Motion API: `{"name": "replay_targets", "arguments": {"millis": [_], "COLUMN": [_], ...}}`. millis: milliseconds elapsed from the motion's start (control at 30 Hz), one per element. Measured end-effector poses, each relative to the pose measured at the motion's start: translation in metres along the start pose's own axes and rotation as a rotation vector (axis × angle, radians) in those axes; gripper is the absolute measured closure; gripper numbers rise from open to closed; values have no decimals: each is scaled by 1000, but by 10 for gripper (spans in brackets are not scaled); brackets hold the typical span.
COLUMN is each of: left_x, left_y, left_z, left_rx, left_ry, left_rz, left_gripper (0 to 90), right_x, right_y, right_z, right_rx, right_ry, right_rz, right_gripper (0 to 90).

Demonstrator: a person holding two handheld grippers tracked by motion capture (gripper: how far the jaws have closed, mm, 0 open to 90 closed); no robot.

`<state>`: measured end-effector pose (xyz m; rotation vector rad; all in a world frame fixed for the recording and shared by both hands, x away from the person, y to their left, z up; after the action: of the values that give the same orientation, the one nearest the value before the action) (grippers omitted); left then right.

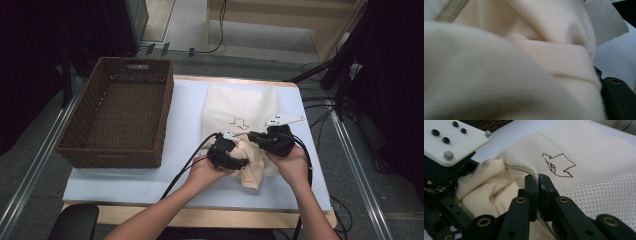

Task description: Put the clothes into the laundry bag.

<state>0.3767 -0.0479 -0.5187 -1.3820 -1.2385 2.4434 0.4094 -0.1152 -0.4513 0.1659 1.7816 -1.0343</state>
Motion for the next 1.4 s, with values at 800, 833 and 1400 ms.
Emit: {"name": "replay_targets", "arguments": {"millis": [800,833,1400], "left_x": [20,22,-11], "left_y": [-74,-77,-113], "left_z": [5,3,25], "left_rx": [37,33,49], "left_ry": [48,47,103], "left_rz": [-39,-37,25], "left_gripper": [201,201,297], "right_x": [2,2,3], "right_y": [-1,-1,-2], "right_z": [4,4,4], "right_rx": [2,1,1], "right_ry": [6,6,7], "right_rz": [-4,-4,-9], "right_gripper": [877,877,877]}}
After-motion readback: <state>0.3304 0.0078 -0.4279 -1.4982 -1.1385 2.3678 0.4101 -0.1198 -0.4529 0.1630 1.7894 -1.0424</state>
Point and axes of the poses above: each handheld gripper's, and its own axes: y roughly forward along the jaws, x roughly out of its underside, z roughly to its right, the point moved 10 cm from there along y, roughly forward along the jaws, and after that the axes turned 3 degrees about z, right-handed, at the moved point
